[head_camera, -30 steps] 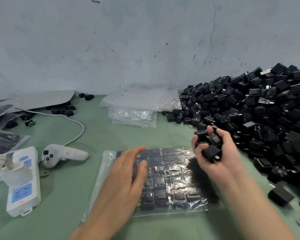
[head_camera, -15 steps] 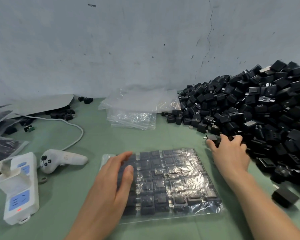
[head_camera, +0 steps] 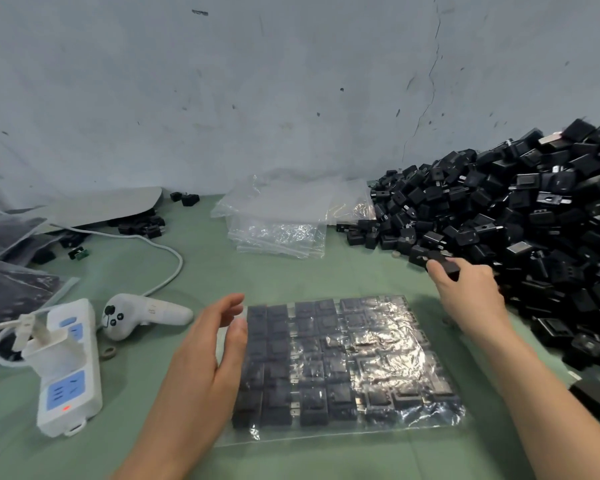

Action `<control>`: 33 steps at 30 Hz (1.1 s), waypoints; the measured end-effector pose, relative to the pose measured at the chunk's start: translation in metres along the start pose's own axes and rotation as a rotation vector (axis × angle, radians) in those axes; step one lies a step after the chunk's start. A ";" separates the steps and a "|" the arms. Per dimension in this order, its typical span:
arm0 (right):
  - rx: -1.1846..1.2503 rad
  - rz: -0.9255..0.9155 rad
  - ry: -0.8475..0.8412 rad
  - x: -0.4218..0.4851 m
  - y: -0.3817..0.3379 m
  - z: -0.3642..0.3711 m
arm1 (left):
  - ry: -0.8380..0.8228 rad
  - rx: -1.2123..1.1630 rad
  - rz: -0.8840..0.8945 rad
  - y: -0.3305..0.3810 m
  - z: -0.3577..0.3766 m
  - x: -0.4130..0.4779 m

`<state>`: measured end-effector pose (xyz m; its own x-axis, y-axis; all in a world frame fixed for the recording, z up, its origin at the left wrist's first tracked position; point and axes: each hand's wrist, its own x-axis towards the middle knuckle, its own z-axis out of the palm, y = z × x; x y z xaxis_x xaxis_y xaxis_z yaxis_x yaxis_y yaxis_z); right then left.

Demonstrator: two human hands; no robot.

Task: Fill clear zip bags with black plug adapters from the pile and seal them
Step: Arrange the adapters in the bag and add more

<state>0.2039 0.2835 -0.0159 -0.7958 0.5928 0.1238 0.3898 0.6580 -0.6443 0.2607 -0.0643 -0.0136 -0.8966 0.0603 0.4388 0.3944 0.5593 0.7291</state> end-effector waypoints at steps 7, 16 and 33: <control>0.452 -0.424 -0.119 -0.092 -0.053 -0.007 | 0.030 -0.112 0.012 0.019 0.007 -0.005; 0.361 -0.609 -0.062 -0.149 -0.060 0.018 | 0.003 0.000 0.130 0.041 0.026 -0.017; 0.172 -0.716 0.075 -0.154 -0.071 0.023 | 0.032 -0.334 -0.128 0.047 0.025 -0.009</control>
<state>0.2878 0.1345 -0.0068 -0.7920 0.0796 0.6053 -0.2959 0.8172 -0.4946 0.2823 -0.0180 0.0034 -0.9384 -0.0223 0.3449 0.3278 0.2590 0.9085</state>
